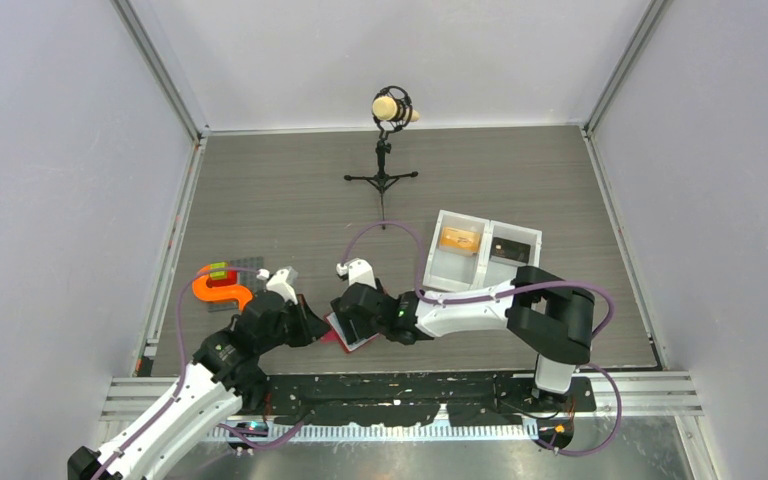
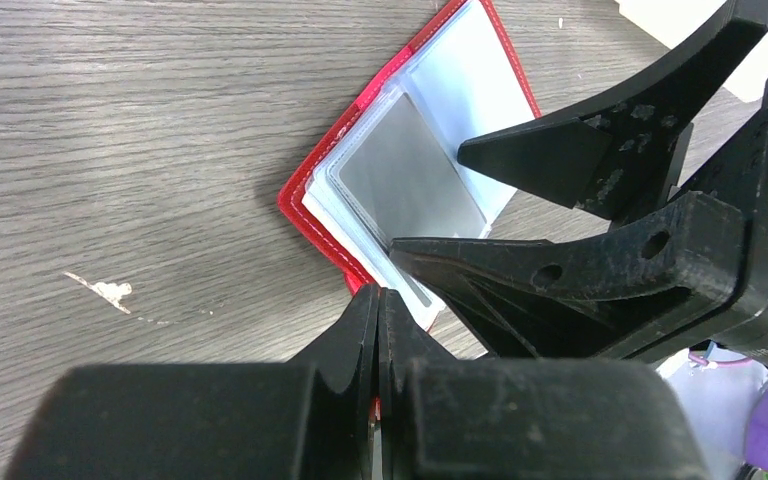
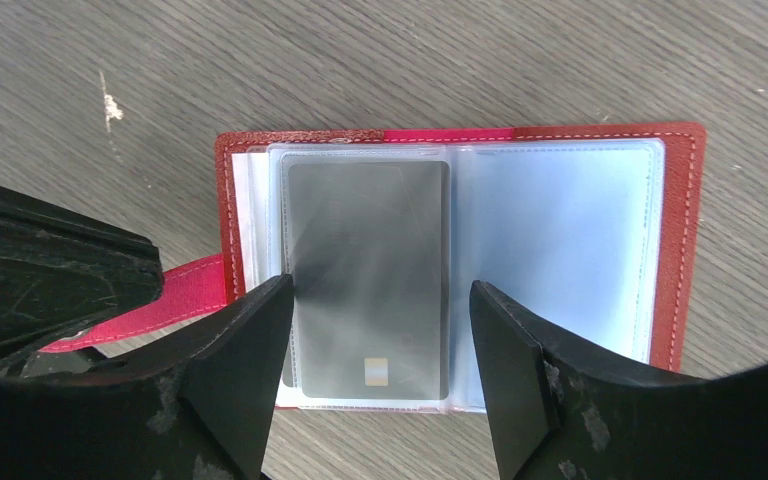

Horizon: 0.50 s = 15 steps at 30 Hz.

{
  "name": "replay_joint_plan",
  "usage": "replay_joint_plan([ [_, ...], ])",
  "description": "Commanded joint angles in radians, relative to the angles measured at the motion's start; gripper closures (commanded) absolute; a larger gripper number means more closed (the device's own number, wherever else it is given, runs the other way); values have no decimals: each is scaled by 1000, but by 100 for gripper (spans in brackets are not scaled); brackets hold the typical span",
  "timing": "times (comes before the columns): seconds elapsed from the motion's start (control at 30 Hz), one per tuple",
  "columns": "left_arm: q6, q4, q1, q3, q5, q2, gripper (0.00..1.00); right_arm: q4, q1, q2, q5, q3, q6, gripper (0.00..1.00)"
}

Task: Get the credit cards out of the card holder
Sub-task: Remove the credit card from the card holder.

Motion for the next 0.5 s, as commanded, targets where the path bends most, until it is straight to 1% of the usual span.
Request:
replay_joint_plan([
  [0.0,0,13,5,33,-13,-12,100,-52,14,-27,110,29,-15,29],
  [0.27,0,11,5,33,-17,-8,100,-111,31,-39,214,42,-28,29],
  [0.47,0,13,5,31,-20,-3,100,-123,40,-66,261,38,-52,29],
])
